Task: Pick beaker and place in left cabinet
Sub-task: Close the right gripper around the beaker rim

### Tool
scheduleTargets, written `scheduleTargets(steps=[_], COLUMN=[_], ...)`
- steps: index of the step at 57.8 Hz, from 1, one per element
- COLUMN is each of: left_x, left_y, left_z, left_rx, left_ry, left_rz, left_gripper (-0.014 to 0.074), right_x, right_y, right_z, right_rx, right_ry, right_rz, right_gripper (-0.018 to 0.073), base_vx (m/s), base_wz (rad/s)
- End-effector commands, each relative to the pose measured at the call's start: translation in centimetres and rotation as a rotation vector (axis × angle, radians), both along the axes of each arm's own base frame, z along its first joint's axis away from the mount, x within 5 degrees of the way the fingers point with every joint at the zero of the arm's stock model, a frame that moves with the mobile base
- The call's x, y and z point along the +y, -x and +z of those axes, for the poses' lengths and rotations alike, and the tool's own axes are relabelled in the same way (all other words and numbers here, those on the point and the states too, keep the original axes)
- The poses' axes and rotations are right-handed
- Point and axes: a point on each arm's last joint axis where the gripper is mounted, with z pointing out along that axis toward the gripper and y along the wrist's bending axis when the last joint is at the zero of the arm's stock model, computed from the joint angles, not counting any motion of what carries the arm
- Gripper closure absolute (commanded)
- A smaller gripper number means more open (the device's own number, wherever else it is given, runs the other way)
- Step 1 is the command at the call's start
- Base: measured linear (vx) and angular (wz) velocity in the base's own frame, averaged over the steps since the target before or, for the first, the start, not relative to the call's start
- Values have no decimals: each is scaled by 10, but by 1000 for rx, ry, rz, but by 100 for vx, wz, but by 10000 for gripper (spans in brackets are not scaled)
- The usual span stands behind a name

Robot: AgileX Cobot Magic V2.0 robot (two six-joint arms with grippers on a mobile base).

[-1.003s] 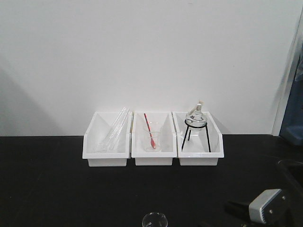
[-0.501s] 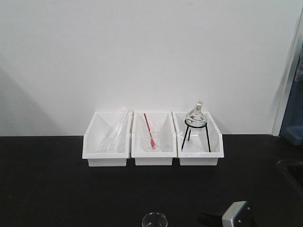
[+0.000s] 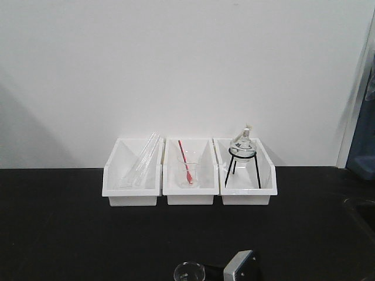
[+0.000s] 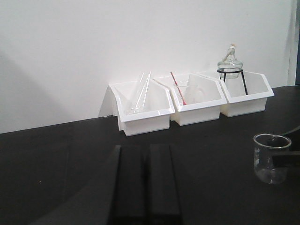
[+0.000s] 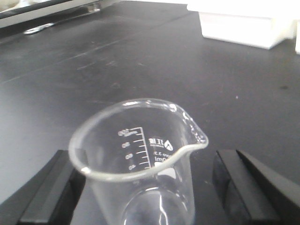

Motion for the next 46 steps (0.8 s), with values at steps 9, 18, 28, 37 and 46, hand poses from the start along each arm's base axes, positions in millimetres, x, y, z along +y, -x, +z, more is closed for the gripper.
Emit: scheduleTargets(steps=[9, 18, 28, 37, 46], left_x=[0, 0, 0, 0, 0], left_y=[1, 1, 1, 1, 1], left_z=[3, 3, 3, 3, 3], left_rx=[-81, -81, -81, -81, -81], left_ry=[33, 33, 33, 33, 33], left_rz=[-1, -1, -1, -1, -1], left_gripper=[595, 595, 595, 595, 595], right_x=[25, 32, 30, 25, 13], right_y=[-16, -24, -26, -18, -4], right_z=[17, 18, 20, 28, 53], right_rx=[-128, -147, -142, -131, -103], right_ry=[-121, -139, -165, -150, -137], right_rz=[28, 16, -28, -33, -101], right_gripper=[-35, -17, 172, 536, 568], base_vx=[0, 0, 0, 0, 0], base_wz=[0, 0, 0, 0, 0])
